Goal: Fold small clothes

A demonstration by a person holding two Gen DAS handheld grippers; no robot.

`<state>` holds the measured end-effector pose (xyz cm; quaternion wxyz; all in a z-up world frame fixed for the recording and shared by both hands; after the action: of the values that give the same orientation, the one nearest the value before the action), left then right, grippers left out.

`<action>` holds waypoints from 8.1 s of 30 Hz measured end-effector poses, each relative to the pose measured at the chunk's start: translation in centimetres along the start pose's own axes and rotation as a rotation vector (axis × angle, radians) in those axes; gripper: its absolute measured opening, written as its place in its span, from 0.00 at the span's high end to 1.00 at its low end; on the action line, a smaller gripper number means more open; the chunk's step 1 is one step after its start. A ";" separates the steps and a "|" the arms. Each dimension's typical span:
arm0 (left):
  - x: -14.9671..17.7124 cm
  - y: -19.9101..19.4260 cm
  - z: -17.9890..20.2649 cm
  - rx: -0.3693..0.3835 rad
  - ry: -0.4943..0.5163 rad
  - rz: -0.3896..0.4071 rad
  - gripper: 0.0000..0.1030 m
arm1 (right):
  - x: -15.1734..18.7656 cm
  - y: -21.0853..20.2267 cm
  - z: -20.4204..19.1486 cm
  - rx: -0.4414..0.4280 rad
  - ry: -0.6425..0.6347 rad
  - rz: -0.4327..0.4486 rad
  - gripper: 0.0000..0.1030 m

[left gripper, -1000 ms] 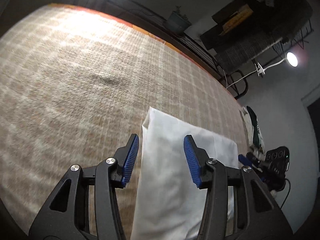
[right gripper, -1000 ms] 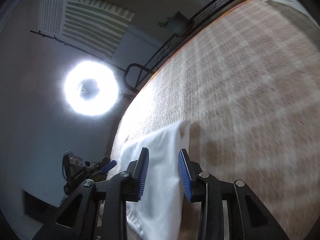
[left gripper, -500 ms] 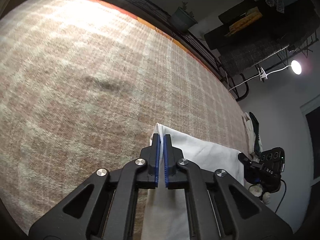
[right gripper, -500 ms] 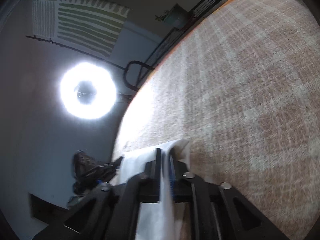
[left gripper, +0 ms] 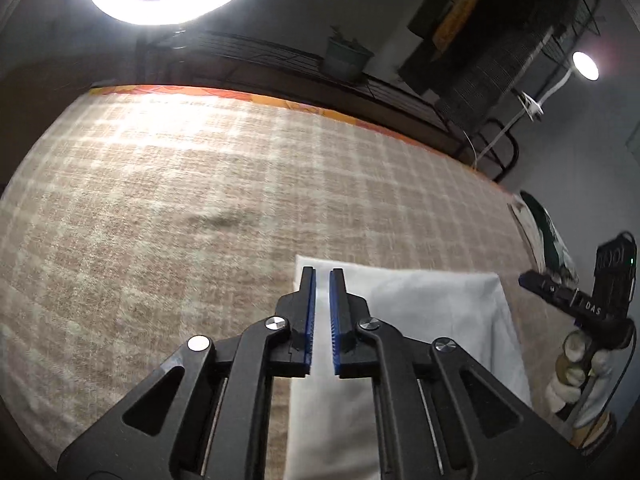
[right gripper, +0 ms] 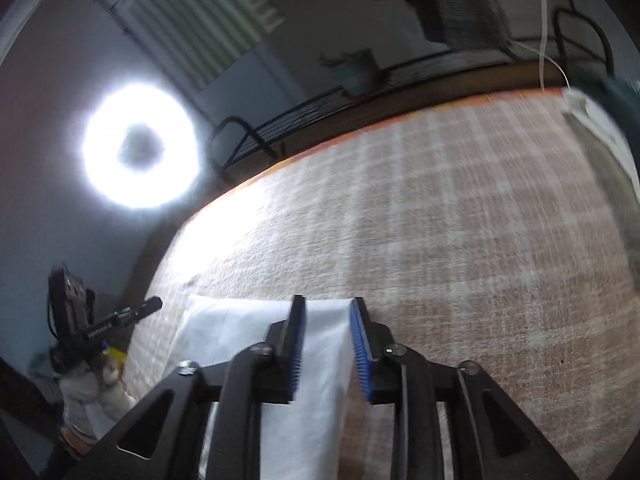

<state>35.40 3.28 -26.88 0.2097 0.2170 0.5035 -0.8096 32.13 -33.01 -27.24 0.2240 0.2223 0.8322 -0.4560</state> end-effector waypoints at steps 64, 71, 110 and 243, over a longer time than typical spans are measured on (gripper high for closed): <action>2.6 6.0 4.9 -0.087 0.138 -0.068 0.67 | 4.6 5.6 -8.8 0.171 -0.277 -0.162 0.72; 3.1 0.3 4.3 -0.130 0.197 0.015 0.67 | 3.9 -0.3 -7.9 0.126 -0.273 -0.081 0.57; 6.4 0.6 -3.9 0.167 -0.257 -0.174 0.55 | 9.5 -2.6 0.9 -0.143 0.168 -0.203 0.54; 0.5 -3.5 45.6 0.182 0.523 0.232 0.92 | -10.9 -33.3 13.7 0.637 -0.077 0.316 0.75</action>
<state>26.71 -36.67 -6.45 0.1439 0.4922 0.4374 -0.7387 24.08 -62.77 -5.69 0.2426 0.3894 0.5947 -0.6602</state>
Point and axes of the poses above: each gripper's, at about its wrist camera, not at the fingertips, and y roughly the way its jaws point, z to its right, x to its underside, the point moved 6 cm from there along y, roughly the way its jaws point, and after that the axes turned 3 degrees about x, right-handed, at the moved point
